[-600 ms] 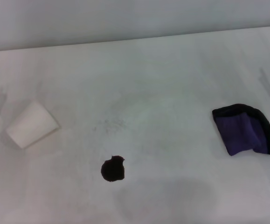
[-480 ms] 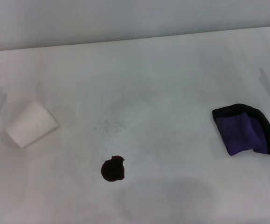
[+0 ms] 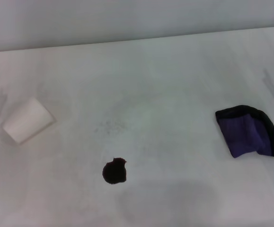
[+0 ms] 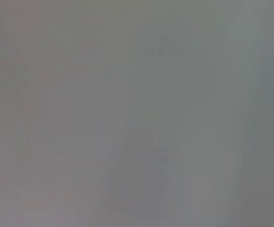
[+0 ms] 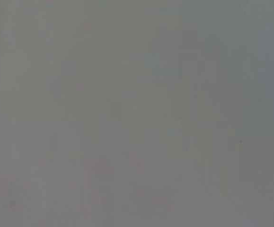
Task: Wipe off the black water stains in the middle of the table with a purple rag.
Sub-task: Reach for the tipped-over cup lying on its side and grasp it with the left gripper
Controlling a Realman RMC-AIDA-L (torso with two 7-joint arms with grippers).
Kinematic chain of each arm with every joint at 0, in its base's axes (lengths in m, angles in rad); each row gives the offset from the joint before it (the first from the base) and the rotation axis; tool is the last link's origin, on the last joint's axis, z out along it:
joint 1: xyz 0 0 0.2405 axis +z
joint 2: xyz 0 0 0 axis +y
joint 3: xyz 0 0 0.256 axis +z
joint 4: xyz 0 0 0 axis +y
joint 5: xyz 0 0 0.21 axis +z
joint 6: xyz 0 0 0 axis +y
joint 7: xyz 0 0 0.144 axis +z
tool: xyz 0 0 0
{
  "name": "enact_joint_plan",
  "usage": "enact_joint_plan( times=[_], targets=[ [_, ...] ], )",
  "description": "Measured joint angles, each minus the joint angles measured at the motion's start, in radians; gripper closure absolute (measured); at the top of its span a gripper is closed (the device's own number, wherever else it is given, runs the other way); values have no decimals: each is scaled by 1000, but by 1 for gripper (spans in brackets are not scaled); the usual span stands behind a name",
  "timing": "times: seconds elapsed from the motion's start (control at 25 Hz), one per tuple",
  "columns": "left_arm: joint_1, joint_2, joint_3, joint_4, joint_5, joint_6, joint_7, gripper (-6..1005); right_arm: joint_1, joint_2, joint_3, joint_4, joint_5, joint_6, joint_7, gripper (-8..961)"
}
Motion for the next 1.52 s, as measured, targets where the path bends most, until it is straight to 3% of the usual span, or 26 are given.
enact_joint_plan(
  times=[0.24, 0.48, 0.6, 0.8, 0.96, 1.08, 1.2, 1.36, 1.52],
  targets=[
    [-4, 3, 3, -1, 6, -2, -8, 108, -1, 0, 3, 0, 0, 0, 0, 98],
    [-64, 21, 5, 28, 119, 10, -82, 109, -2, 0, 0, -2, 0, 0, 0, 98],
    [-108, 37, 6, 57, 174, 25, -164, 109, -2, 0, -2, -5, -1, 0, 0, 98],
    [-227, 87, 100, 181, 397, 69, -517, 109, -2, 0, -4, -3, -3, 0, -1, 98],
    [-303, 104, 361, 342, 481, 43, -866, 109, -2, 0, -4, 1, -2, 0, -1, 98],
    [-314, 95, 707, 523, 488, -10, -1168, 109, -3, 0, -4, 2, -2, 0, -2, 98],
    [-282, 75, 985, 717, 483, -80, -1378, 109, -6, 0, -1, 5, -1, 0, -1, 98],
    [-212, 54, 1201, 969, 479, -197, -1515, 109, -3, 0, 2, 15, -1, 6, -1, 98],
    [-176, 60, 1318, 1149, 503, -320, -1569, 109, 0, 1, -3, 16, -4, 9, 0, 98]
  ],
)
